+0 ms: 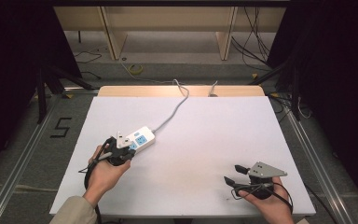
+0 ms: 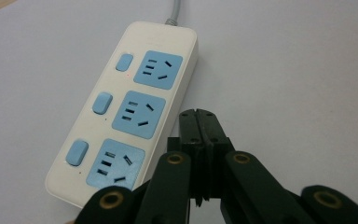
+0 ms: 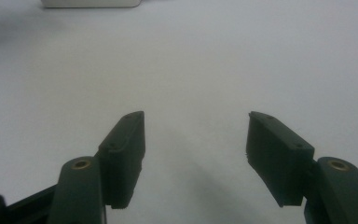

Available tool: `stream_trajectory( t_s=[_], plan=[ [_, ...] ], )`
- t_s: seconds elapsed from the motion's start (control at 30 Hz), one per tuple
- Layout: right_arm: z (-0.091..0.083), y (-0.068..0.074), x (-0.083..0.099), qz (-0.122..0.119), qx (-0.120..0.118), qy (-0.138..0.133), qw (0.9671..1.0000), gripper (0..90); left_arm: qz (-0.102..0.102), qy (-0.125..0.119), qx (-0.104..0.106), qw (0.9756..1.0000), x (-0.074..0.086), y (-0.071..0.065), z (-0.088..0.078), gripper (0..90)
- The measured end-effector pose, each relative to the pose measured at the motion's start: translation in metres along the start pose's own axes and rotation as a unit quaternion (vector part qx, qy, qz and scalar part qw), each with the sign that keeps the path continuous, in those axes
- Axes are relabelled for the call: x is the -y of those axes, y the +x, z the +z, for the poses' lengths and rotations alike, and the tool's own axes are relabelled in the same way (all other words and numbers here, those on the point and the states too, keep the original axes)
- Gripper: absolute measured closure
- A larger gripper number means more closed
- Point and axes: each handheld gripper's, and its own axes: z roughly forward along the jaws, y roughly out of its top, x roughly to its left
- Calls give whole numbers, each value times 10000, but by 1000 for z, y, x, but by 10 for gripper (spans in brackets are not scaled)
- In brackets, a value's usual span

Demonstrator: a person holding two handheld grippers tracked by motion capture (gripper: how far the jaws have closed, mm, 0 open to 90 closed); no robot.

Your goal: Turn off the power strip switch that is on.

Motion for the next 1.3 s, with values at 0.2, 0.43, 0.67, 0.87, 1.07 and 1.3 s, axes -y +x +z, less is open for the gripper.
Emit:
stream_trajectory(
  t_s=[0.2,0.43,0.67,0.87,1.07,1.3],
  plan=[
    [0,0,0,10,-2,4,10000,385,-25,23,4,10000,-4,2,1,897],
    [1,0,0,7,4,-1,10000,384,-27,34,-6,10000,-10,4,2,897],
    [1,0,0,10,-3,7,10000,384,-2,90,6,10000,-16,5,4,897],
    [1,0,0,1,-9,18,10000,383,17,121,0,9999,-21,7,6,897],
    [1,0,0,1,-11,20,10000,383,23,162,6,9999,-26,8,8,897],
    [1,-1,0,9,-3,16,10000,383,14,216,14,9998,-29,11,10,897]
  ],
)
